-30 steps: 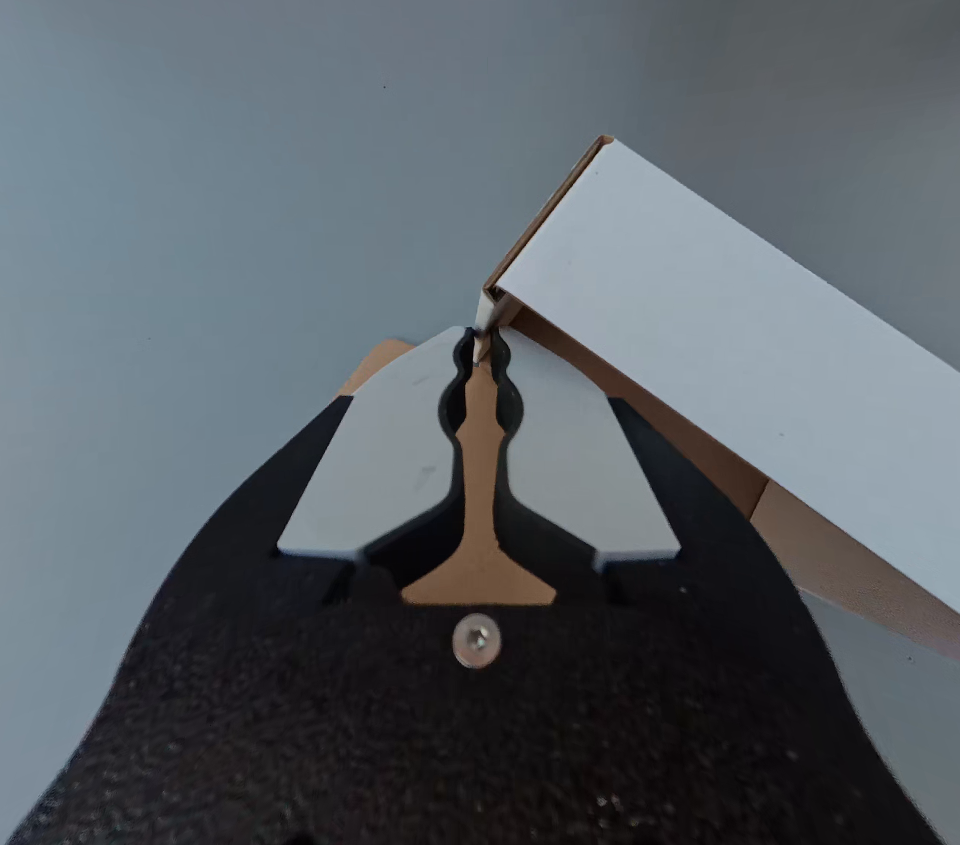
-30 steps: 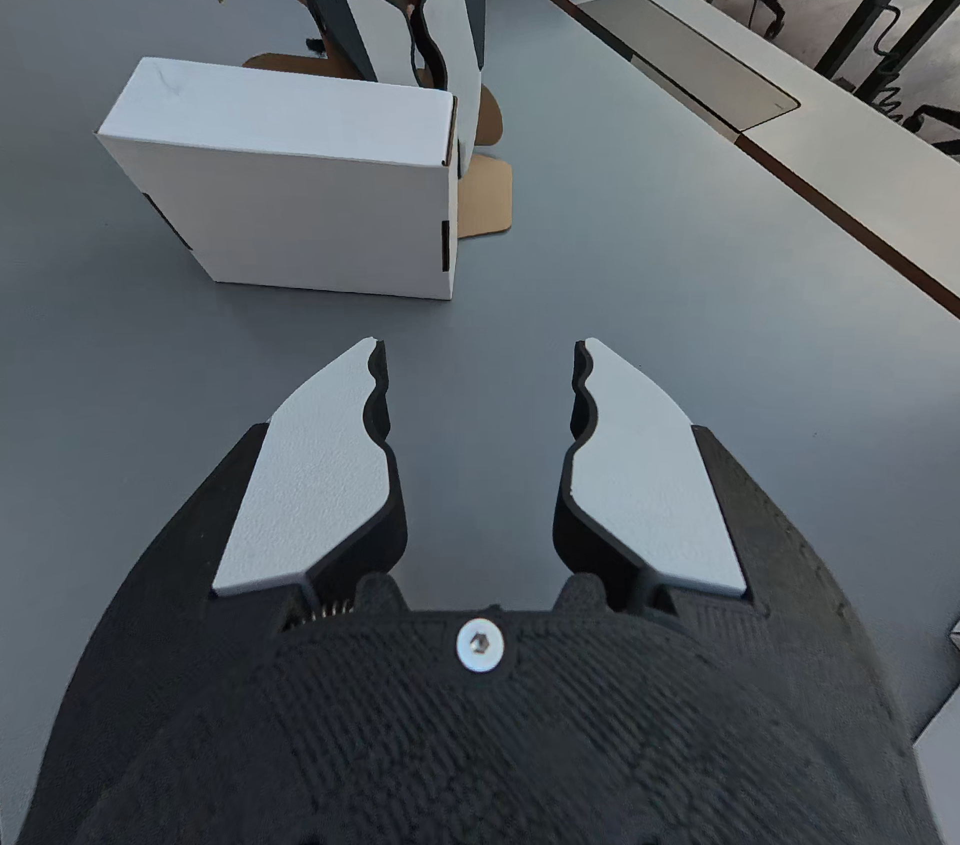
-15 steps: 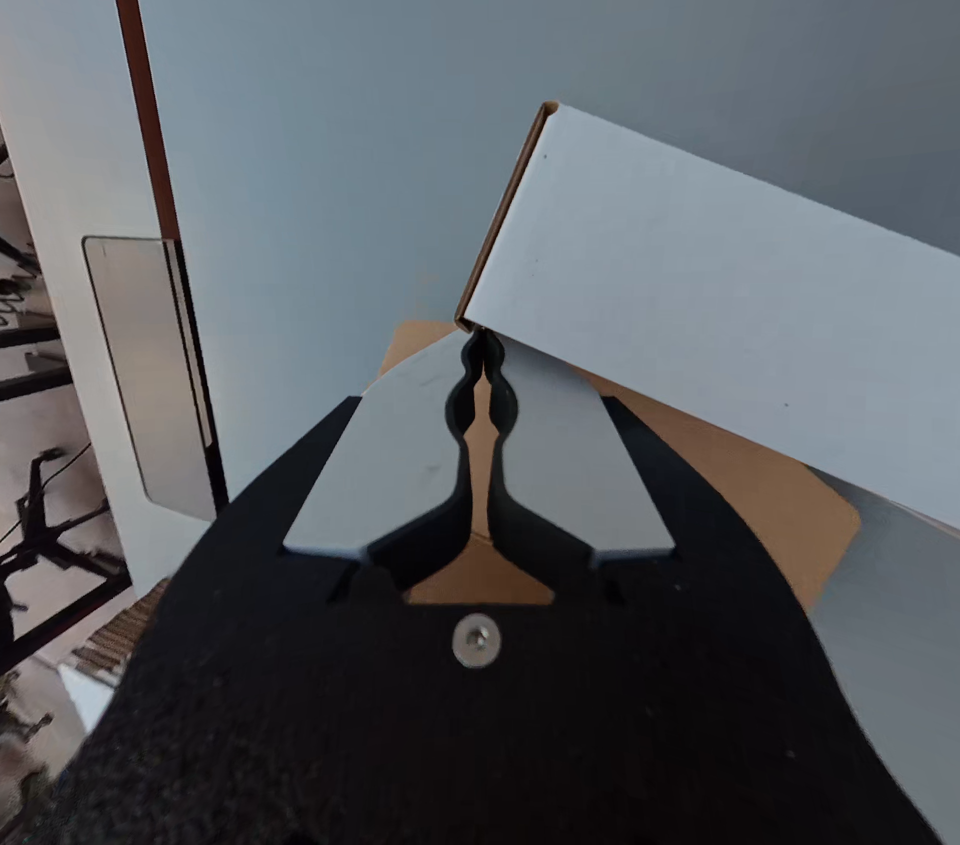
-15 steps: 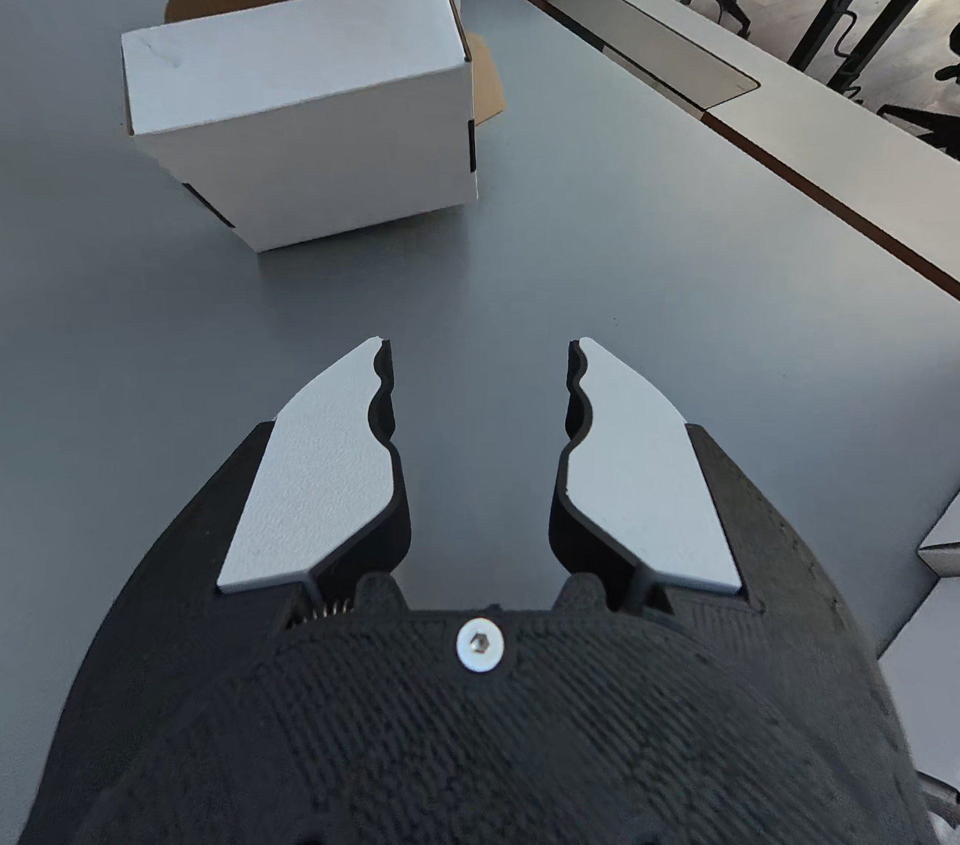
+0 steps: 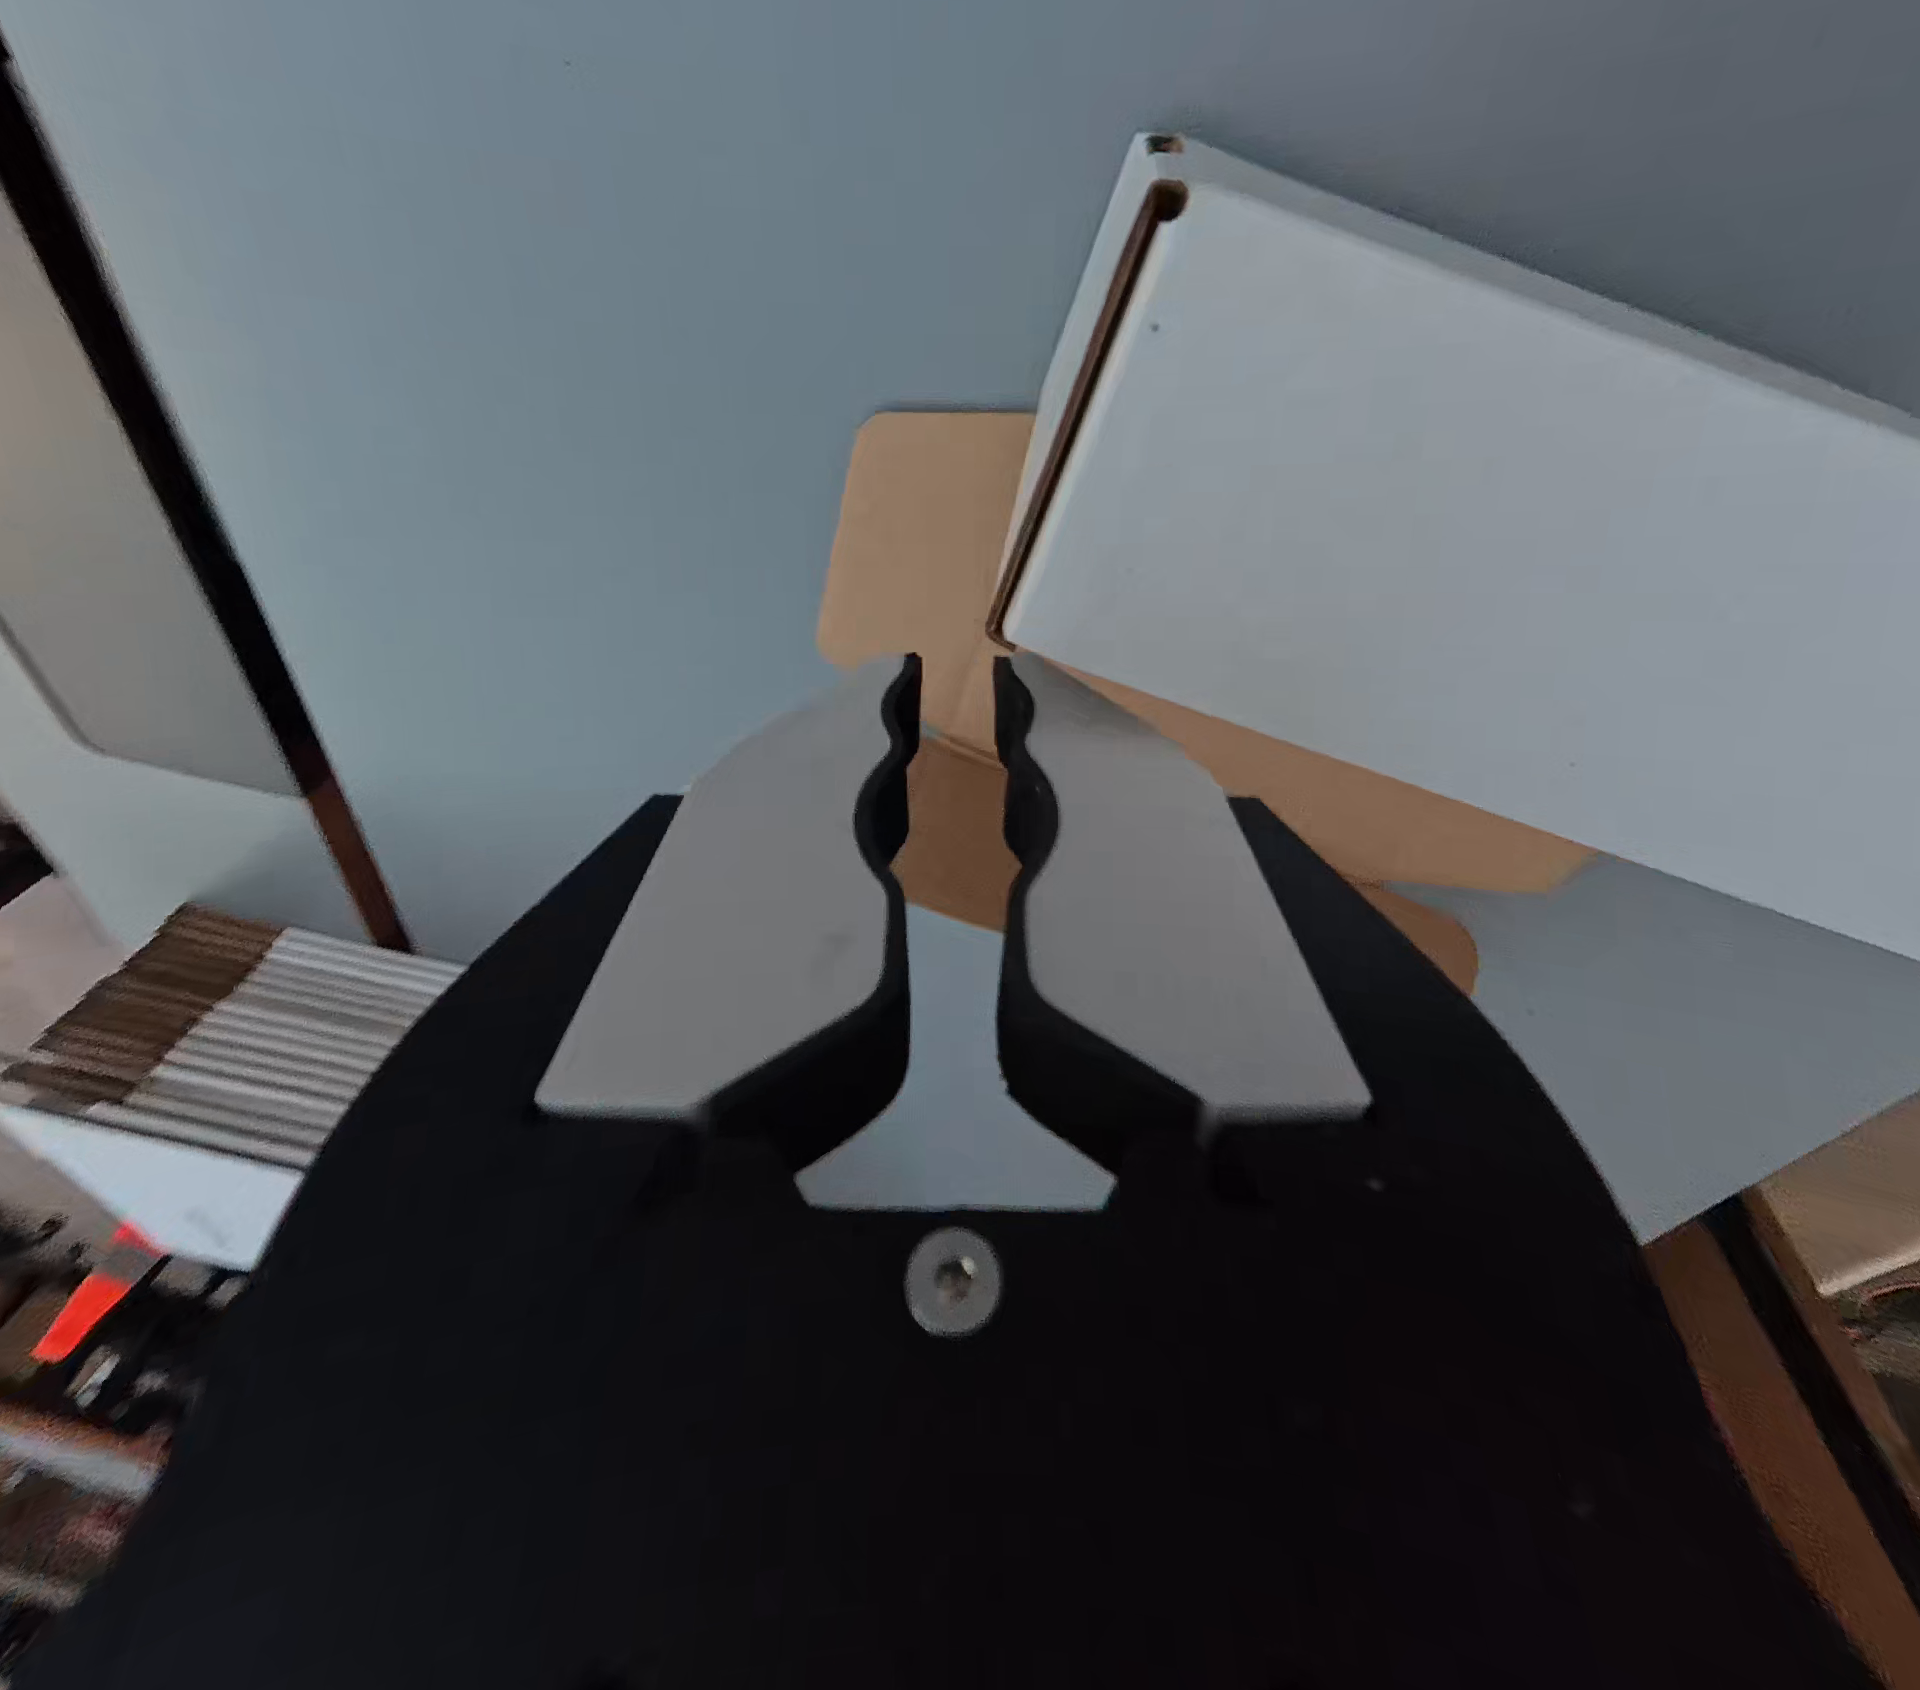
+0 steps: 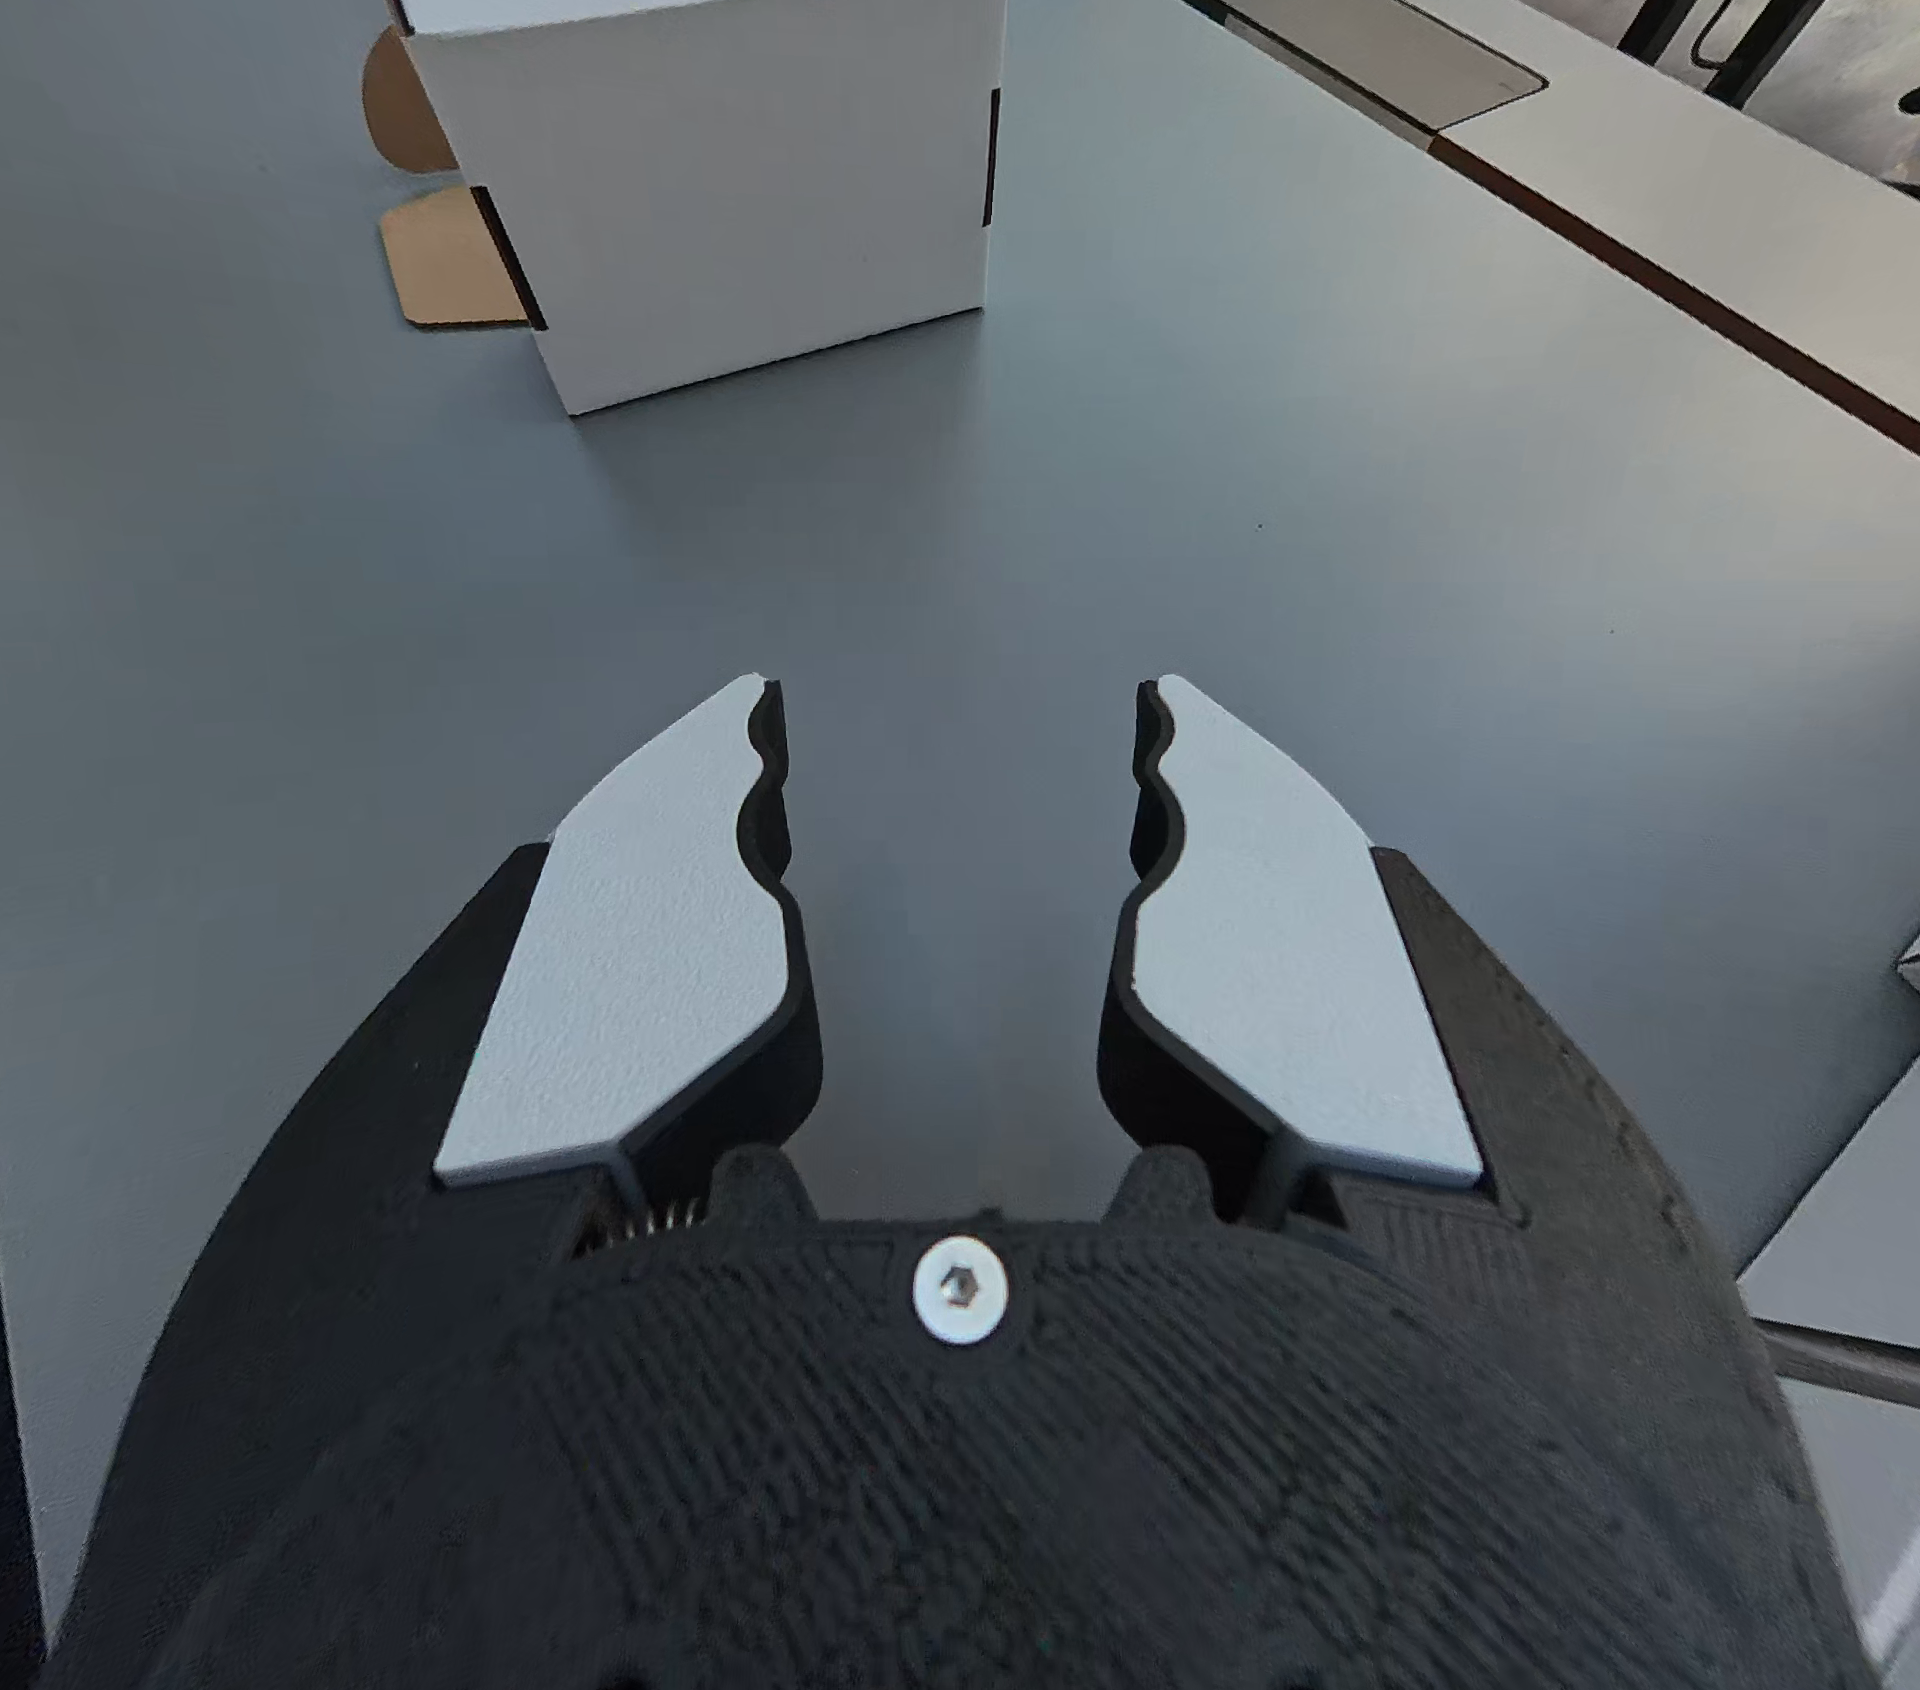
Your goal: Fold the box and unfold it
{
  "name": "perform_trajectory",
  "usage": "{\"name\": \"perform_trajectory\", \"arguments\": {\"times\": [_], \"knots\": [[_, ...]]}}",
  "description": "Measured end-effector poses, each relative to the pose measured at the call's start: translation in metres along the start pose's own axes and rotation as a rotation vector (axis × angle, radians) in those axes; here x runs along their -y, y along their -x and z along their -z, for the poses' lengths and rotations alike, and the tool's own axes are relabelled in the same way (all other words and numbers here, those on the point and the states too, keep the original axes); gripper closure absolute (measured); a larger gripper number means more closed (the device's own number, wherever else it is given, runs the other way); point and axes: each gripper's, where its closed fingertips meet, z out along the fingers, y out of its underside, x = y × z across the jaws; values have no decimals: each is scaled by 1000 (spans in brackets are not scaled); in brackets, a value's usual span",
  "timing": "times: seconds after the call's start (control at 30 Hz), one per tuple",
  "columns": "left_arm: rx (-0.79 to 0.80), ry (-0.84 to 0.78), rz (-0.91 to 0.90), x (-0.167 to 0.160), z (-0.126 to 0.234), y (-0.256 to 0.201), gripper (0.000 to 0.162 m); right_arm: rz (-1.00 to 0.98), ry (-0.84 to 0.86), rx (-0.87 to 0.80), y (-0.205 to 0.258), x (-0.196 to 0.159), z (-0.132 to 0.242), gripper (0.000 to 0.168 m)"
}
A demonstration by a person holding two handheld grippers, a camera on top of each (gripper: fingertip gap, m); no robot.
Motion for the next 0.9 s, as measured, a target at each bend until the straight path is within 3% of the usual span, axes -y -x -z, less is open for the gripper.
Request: {"name": "perform_trajectory", "arguments": {"times": [0.13, 0.3, 0.4, 0.5, 0.67, 0.8, 0.9], "knots": [[-133, -273, 12, 18, -21, -20, 129, -7, -13, 17, 0, -6, 9, 103], [-100, -655, 30, 61, -26, -26, 112, -48, -43, 31, -3, -8, 5, 103], [-84, -836, 26, 84, -22, -31, 141, -33, -24, 38, 0, -9, 2, 103], [-198, -917, 44, 95, -18, -44, 149, -11, -15, 27, 0, -11, 1, 103], [-99, -704, 102, 77, -14, -26, 157, -34, -18, 14, -3, -13, 2, 104], [18, -268, 84, 35, 5, -11, 157, -37, -26, -2, -7, -11, 6, 104], [2, 53, 37, 7, 23, -12, 157, -46, -50, -20, -9, -3, 8, 105]]}}
